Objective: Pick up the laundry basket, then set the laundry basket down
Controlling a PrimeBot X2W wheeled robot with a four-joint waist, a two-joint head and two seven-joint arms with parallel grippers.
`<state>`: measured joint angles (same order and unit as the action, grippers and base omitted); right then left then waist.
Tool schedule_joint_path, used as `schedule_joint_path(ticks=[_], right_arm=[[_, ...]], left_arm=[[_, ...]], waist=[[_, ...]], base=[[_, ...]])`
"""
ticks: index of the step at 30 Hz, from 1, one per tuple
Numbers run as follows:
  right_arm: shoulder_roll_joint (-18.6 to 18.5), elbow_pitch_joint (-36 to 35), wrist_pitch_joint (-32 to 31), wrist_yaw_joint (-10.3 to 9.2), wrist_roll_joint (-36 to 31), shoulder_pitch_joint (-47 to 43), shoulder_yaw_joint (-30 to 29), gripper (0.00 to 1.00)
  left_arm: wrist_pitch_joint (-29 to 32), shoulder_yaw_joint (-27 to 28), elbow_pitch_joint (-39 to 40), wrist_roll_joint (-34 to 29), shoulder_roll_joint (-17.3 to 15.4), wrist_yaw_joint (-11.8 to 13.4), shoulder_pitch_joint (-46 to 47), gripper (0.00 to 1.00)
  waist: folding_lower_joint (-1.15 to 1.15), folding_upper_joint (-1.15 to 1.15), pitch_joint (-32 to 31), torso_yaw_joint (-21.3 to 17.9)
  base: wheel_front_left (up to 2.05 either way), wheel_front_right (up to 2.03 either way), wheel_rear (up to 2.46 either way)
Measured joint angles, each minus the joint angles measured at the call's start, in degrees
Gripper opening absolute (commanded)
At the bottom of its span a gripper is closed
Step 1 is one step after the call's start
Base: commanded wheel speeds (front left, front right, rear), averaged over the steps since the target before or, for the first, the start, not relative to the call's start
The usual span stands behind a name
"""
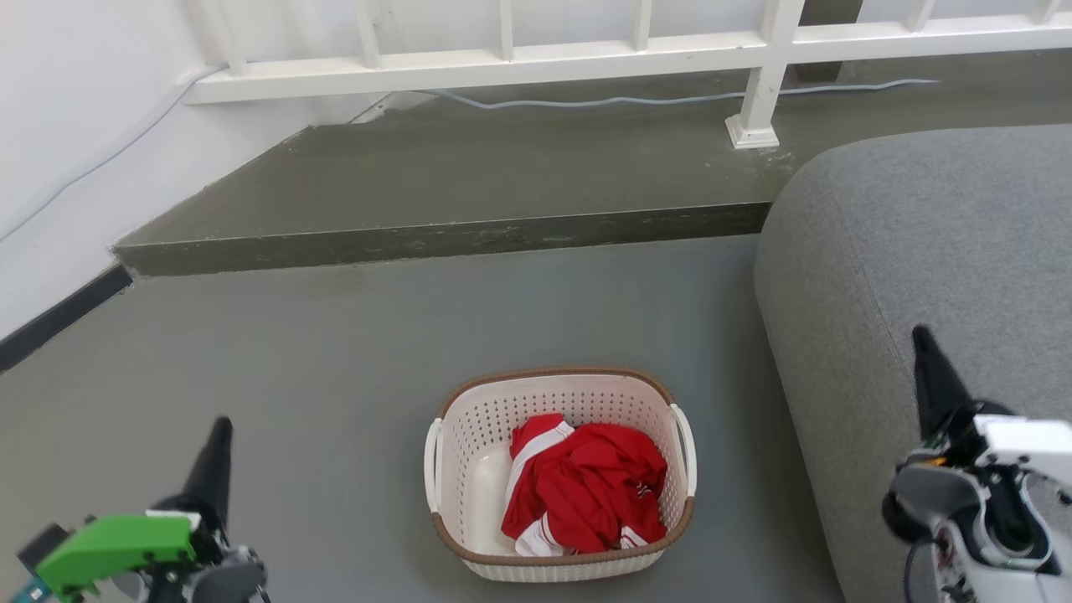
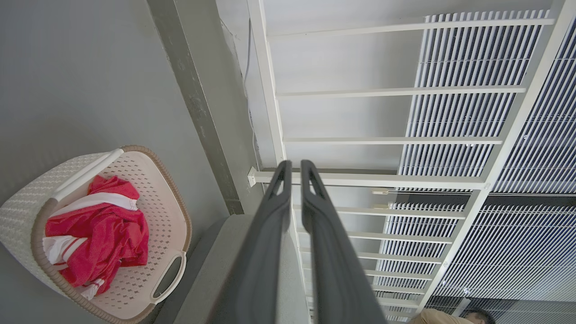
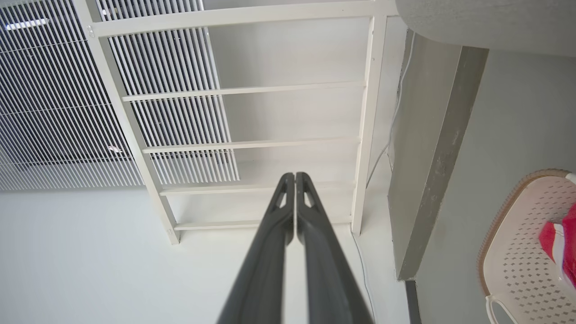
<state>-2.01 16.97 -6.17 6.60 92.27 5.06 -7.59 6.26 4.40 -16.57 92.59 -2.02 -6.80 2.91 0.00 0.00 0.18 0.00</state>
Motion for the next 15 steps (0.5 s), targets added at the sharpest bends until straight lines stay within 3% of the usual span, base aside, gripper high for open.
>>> schedule_joint_path(ticks=[1,2,15], right_arm=[[0.33,0.58,0.0,-0.11,-0.01,-0.44,0.05,0.0],[0.64,1.12,0.0,-0.12,-0.01,-1.04,0.13,1.0],[0.93,-0.2,0.62,-0.13,-0.65,-2.05,0.97,1.0]], left_arm=[[0.0,-0.08,-0.69,0.0,0.3,0.02,-0.35,0.0],[0.0,-0.19,-1.29,0.0,0.6,0.02,-0.79,1.0],[-1.47,-1.14,-0.6,-0.75,0.98,0.04,-1.36,1.0]], waist=[[0.0,0.0,0.0,0.0],[0.0,0.0,0.0,0.0],[0.0,0.0,0.17,-0.02]], base=[[0.0,0.0,0.0],[0.0,0.0,0.0],[0.0,0.0,0.0]])
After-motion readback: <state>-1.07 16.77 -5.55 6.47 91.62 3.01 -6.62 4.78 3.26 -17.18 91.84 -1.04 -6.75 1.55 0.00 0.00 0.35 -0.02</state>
